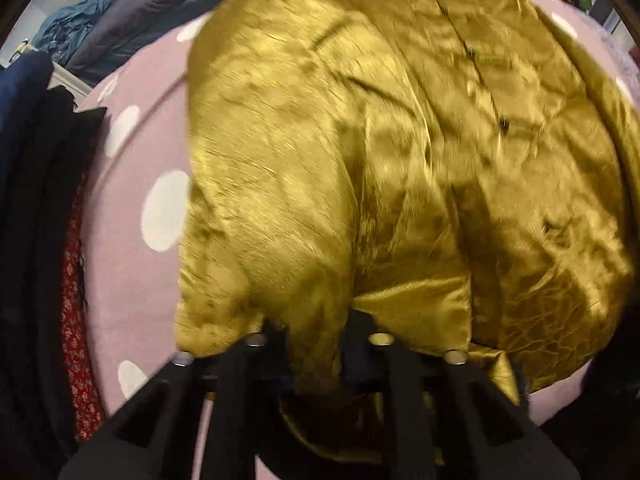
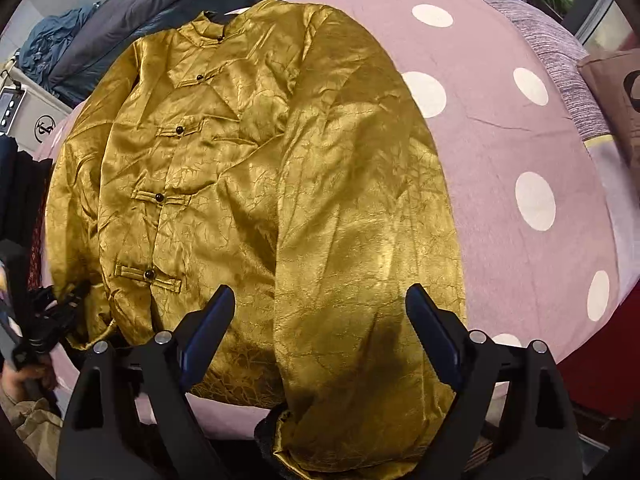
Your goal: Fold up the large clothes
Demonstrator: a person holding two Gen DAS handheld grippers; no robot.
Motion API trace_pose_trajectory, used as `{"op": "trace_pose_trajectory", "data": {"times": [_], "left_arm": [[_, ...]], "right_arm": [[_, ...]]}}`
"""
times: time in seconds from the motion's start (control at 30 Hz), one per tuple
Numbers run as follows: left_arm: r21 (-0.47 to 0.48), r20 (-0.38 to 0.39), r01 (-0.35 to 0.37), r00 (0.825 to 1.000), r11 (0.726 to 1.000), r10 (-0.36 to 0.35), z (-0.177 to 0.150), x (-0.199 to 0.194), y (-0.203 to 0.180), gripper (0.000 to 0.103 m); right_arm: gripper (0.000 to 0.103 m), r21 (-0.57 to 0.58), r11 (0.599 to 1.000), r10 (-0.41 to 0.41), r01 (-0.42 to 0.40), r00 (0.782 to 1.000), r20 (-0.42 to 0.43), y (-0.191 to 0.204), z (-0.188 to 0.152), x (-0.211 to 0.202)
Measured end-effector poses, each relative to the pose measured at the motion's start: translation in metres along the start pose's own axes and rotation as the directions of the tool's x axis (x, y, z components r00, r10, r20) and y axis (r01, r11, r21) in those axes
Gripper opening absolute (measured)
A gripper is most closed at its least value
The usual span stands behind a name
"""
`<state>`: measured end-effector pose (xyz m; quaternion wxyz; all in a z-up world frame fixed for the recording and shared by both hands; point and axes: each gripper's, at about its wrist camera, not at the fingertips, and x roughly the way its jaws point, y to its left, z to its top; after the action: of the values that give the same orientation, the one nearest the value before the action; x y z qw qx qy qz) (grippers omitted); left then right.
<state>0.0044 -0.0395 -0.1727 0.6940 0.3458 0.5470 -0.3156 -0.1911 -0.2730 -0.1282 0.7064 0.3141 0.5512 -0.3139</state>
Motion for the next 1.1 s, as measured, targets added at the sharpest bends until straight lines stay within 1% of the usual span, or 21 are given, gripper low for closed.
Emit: {"op": "trace_pose_trajectory", "data": {"times": [0.07, 0.13, 0.17, 0.2, 0.27, 0.33, 0.37, 0.4, 0.43, 0.5, 0.57, 0.67, 0.73, 0.77, 0.8, 0.83, 0.87, 0.9, 0.93, 1.0, 1.1], "left_arm": [[-0.046, 0.058, -0.027, 0.998, 0.999, 0.030, 0.012, -0.025, 0.028, 0.008], [-0.109, 0.141, -0.117, 0.981, 0.987, 0.131, 0.028, -0.055, 0.072, 0.007], [-0.138, 0.169, -0.163, 0.968, 0.977, 0.185, 0.034, -0.067, 0.092, 0.007], [-0.204, 0.201, -0.235, 0.940, 0.951, 0.275, 0.045, -0.086, 0.128, 0.007], [-0.307, 0.219, -0.280, 0.909, 0.910, 0.354, 0.059, -0.109, 0.175, 0.011], [-0.434, 0.199, -0.311, 0.882, 0.845, 0.427, 0.070, -0.126, 0.228, 0.039], [-0.474, 0.172, -0.350, 0.863, 0.808, 0.475, 0.074, -0.129, 0.245, 0.074], [-0.500, 0.130, -0.402, 0.841, 0.767, 0.525, 0.078, -0.129, 0.259, 0.087], [-0.506, 0.118, -0.414, 0.836, 0.757, 0.536, 0.081, -0.131, 0.264, 0.093], [-0.509, 0.147, -0.392, 0.837, 0.766, 0.527, 0.077, -0.136, 0.258, 0.094], [-0.501, 0.177, -0.385, 0.831, 0.775, 0.527, 0.073, -0.138, 0.242, 0.096], [-0.416, 0.242, -0.403, 0.815, 0.815, 0.526, 0.064, -0.135, 0.202, 0.097], [-0.364, 0.254, -0.431, 0.807, 0.826, 0.533, 0.063, -0.127, 0.185, 0.097], [-0.364, 0.245, -0.438, 0.807, 0.822, 0.538, 0.063, -0.122, 0.183, 0.097], [-0.383, 0.219, -0.430, 0.817, 0.818, 0.533, 0.062, -0.119, 0.182, 0.097], [-0.405, 0.205, -0.404, 0.834, 0.820, 0.512, 0.060, -0.118, 0.184, 0.097], [-0.435, 0.200, -0.347, 0.862, 0.831, 0.465, 0.058, -0.117, 0.188, 0.097], [-0.448, 0.200, -0.320, 0.874, 0.834, 0.443, 0.054, -0.117, 0.189, 0.097], [-0.467, 0.195, -0.295, 0.885, 0.834, 0.422, 0.050, -0.115, 0.191, 0.097], [-0.478, 0.176, -0.287, 0.895, 0.830, 0.411, 0.043, -0.112, 0.188, 0.097], [-0.470, 0.154, -0.278, 0.909, 0.838, 0.388, 0.029, -0.104, 0.180, 0.097]], "right_arm": [[0.086, 0.023, 1.000, 0.003, -0.003, 1.000, -0.001, -0.007, 0.000, -0.002], [0.086, 0.045, 0.999, 0.001, -0.001, 1.000, -0.012, -0.016, 0.000, -0.001], [0.086, 0.051, 0.999, -0.001, 0.001, 1.000, -0.017, -0.018, 0.000, 0.002], [0.086, 0.057, 0.998, -0.001, 0.002, 1.000, -0.024, -0.021, 0.000, 0.004], [0.086, 0.062, 0.998, 0.001, 0.001, 0.999, -0.036, -0.024, 0.000, 0.006], [0.086, 0.057, 0.998, 0.001, 0.002, 0.999, -0.047, -0.025, 0.000, 0.009], [0.086, 0.051, 0.999, 0.000, 0.003, 0.998, -0.056, -0.025, 0.000, 0.011], [0.086, 0.047, 0.999, -0.001, 0.004, 0.998, -0.066, -0.024, 0.000, 0.013], [0.086, 0.044, 0.999, -0.002, 0.005, 0.997, -0.073, -0.024, -0.001, 0.015], [0.086, 0.036, 0.999, -0.005, 0.008, 0.997, -0.078, -0.023, -0.003, 0.016], [0.086, 0.026, 1.000, -0.016, 0.018, 0.997, -0.078, -0.023, -0.007, 0.014], [0.086, -0.003, 1.000, -0.024, 0.024, 0.994, -0.106, -0.023, -0.015, 0.013], [0.086, -0.043, 0.999, -0.033, 0.027, 0.991, -0.133, -0.020, -0.021, 0.014], [0.086, -0.068, 0.997, -0.048, 0.038, 0.988, -0.149, -0.018, -0.025, 0.015], [0.086, -0.093, 0.994, -0.073, 0.058, 0.984, -0.162, -0.017, -0.028, 0.018], [0.086, -0.114, 0.990, -0.100, 0.081, 0.980, -0.170, -0.015, -0.032, 0.020], [0.086, -0.141, 0.985, -0.128, 0.104, 0.976, -0.176, -0.014, -0.036, 0.024], [0.074, -0.159, 0.981, -0.142, 0.114, 0.974, -0.176, -0.013, -0.039, 0.026], [0.047, -0.186, 0.973, -0.169, 0.136, 0.970, -0.173, -0.013, -0.042, 0.029], [0.018, -0.220, 0.958, -0.221, 0.183, 0.962, -0.162, -0.015, -0.044, 0.032], [0.009, -0.152, 0.972, -0.197, 0.180, 0.975, -0.106, -0.040, -0.031, 0.012]]}}
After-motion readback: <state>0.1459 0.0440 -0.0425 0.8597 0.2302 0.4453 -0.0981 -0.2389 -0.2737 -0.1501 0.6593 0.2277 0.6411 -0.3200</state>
